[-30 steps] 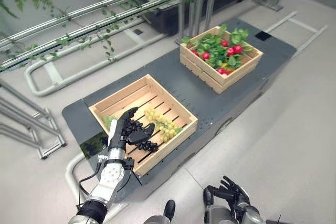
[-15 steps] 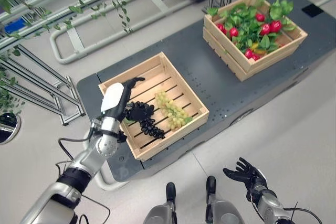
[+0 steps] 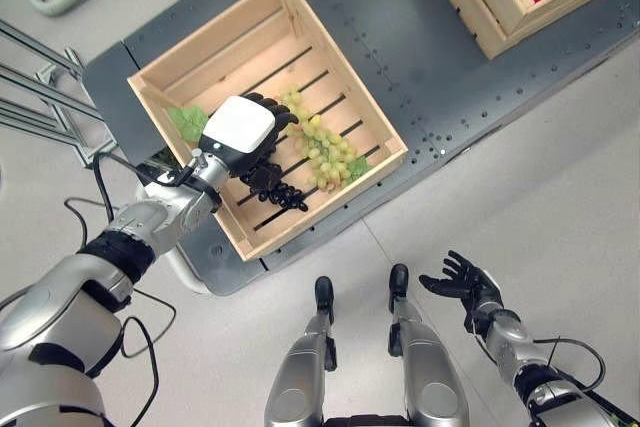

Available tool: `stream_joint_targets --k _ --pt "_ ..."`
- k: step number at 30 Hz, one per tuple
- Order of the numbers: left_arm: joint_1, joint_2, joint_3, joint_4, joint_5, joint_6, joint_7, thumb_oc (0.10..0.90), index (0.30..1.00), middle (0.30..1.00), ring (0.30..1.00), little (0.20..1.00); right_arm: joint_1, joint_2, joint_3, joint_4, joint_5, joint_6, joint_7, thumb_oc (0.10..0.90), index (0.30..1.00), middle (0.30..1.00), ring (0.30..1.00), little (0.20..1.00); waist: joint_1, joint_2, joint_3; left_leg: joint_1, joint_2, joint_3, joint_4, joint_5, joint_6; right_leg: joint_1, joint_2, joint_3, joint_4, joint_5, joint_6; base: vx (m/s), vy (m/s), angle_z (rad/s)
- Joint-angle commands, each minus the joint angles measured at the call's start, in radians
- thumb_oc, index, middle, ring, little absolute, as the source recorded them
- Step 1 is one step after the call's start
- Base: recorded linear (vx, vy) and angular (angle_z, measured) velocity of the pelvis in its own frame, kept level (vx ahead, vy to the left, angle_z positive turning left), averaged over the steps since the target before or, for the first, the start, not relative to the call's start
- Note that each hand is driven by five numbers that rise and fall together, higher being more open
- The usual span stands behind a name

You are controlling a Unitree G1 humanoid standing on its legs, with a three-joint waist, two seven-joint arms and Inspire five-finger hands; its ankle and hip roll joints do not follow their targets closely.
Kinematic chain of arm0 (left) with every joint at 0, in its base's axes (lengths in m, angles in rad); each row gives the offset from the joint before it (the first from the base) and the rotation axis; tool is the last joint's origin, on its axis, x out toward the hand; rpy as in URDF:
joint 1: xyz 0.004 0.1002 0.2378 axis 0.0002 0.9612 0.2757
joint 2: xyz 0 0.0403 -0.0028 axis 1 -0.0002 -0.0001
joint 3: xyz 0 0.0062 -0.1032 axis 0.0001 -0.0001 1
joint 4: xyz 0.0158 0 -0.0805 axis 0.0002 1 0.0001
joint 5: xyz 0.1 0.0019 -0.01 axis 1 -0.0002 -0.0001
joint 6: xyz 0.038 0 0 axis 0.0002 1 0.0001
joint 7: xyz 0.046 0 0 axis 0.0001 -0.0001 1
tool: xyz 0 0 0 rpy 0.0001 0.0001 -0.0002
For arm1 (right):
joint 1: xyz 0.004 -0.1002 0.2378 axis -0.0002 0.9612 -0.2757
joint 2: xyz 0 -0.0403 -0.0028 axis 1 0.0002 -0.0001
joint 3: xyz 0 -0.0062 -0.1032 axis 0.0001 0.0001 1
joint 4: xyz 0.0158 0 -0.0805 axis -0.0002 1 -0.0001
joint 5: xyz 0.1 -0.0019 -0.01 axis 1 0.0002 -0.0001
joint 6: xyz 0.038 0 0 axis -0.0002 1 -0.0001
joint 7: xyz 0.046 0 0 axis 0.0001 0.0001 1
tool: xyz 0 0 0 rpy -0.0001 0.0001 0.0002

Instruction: Pick up the fruits from the basket on one side to the basket on the other side

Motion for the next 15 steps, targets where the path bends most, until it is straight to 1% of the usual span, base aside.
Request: stream_joint_targets --k 1,4,5,8,12,13,15 --pt "-0.138 0.108 0.073 0.003 0.031 0.064 0.004 0.800 0.900 0.900 0.900 0.900 0.039 -0.066 0.018 -0.020 0.041 -0.062 0.031 0.800 0.900 0.900 0.900 0.900 0.010 -0.021 0.002 -0.100 -0.032 0.033 0.186 -0.084 0.030 -0.063 -0.034 0.018 0.230 -0.120 -0.012 -0.09 0.035 0.10" --pt "-0.184 0.128 0.045 0.023 0.044 0.092 -0.033 0.800 0.900 0.900 0.900 0.900 0.026 -0.071 0.021 -0.015 0.046 -0.062 0.031 0.800 0.900 0.900 0.900 0.900 0.017 -0.024 0.009 -0.137 -0.032 0.029 0.209 -0.088 0.033 -0.093 -0.034 0.014 0.246 -0.122 -0.012 -0.06 0.018 0.10" --pt "-0.191 0.131 0.039 0.025 0.051 0.113 -0.044 0.800 0.900 0.900 0.900 0.900 0.023 -0.071 0.022 -0.014 0.046 -0.063 0.030 0.800 0.900 0.900 0.900 0.900 0.020 -0.024 0.009 -0.146 -0.033 0.028 0.213 -0.088 0.034 -0.100 -0.034 0.013 0.248 -0.122 -0.012 -0.05 0.013 0.07" --pt "-0.216 0.148 0.020 0.020 0.107 0.150 -0.090 0.800 0.900 0.900 0.900 0.900 0.005 -0.064 0.027 -0.004 0.034 -0.061 0.028 0.800 0.900 0.900 0.900 0.900 0.031 -0.027 0.009 -0.170 -0.034 0.026 0.217 -0.088 0.036 -0.120 -0.033 0.007 0.246 -0.118 -0.011 -0.05 0.009 0.08" --pt "-0.242 0.160 0.000 0.005 0.123 0.144 -0.147 0.800 0.900 0.900 0.900 0.900 -0.010 -0.052 0.035 0.013 0.028 -0.067 0.033 0.800 0.900 0.900 0.900 0.900 0.041 -0.034 0.009 -0.173 -0.032 0.028 0.206 -0.086 0.038 -0.120 -0.033 0.000 0.239 -0.115 -0.008 -0.02 -0.015 0.17" --pt "-0.260 0.167 -0.017 -0.008 0.115 0.133 -0.183 0.800 0.900 0.900 0.900 0.900 -0.017 -0.049 0.037 0.020 0.027 -0.072 0.037 0.800 0.900 0.900 0.900 0.900 0.044 -0.037 0.009 -0.172 -0.032 0.029 0.201 -0.086 0.037 -0.120 -0.032 -0.003 0.232 -0.111 -0.007 -0.02 -0.015 0.06" --pt "-0.266 0.177 -0.028 -0.036 0.112 0.113 -0.212 0.800 0.900 0.900 0.900 0.900 -0.023 -0.046 0.034 0.017 0.028 -0.071 0.032 0.800 0.900 0.900 0.900 0.900 0.048 -0.039 0.009 -0.170 -0.033 0.028 0.197 -0.086 0.037 -0.117 -0.033 -0.006 0.225 -0.108 -0.005 -0.02 -0.019 0.05"
